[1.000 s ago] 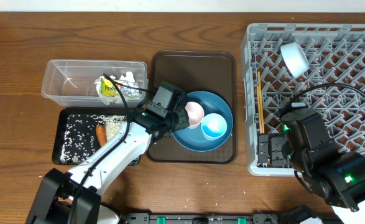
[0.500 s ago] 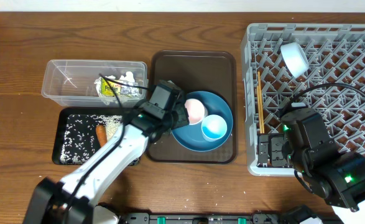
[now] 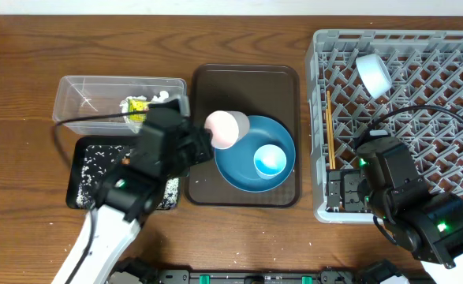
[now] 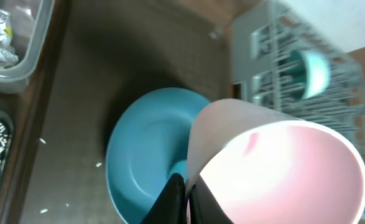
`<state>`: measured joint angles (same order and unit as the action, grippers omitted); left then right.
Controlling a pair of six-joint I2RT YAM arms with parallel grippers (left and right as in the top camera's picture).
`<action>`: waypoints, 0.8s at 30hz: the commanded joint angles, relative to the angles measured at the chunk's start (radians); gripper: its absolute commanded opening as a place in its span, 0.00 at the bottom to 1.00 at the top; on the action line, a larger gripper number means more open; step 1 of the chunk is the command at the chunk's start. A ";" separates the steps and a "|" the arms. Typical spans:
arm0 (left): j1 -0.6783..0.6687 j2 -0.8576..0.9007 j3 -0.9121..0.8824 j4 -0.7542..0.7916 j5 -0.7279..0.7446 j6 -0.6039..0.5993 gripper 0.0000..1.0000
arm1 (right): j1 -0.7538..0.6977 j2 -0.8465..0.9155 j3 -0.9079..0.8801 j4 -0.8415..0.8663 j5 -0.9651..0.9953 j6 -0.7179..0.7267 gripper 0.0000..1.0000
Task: Sort waste into correct bins and load items into the dishwasher rack
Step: 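Grasp the pink cup with the left gripper and lift it, then carry the pink cup right toward the rack, holding it sideways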
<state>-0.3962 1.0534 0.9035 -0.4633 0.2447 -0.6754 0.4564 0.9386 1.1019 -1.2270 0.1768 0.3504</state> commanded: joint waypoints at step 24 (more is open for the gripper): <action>0.131 0.030 0.002 0.002 1.002 0.166 0.06 | -0.005 0.006 -0.001 0.204 -0.028 -0.014 0.99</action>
<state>-0.2699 1.0859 0.9035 -0.4671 1.1835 -0.5262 0.4564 0.9428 1.1011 -1.0260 0.1528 0.3496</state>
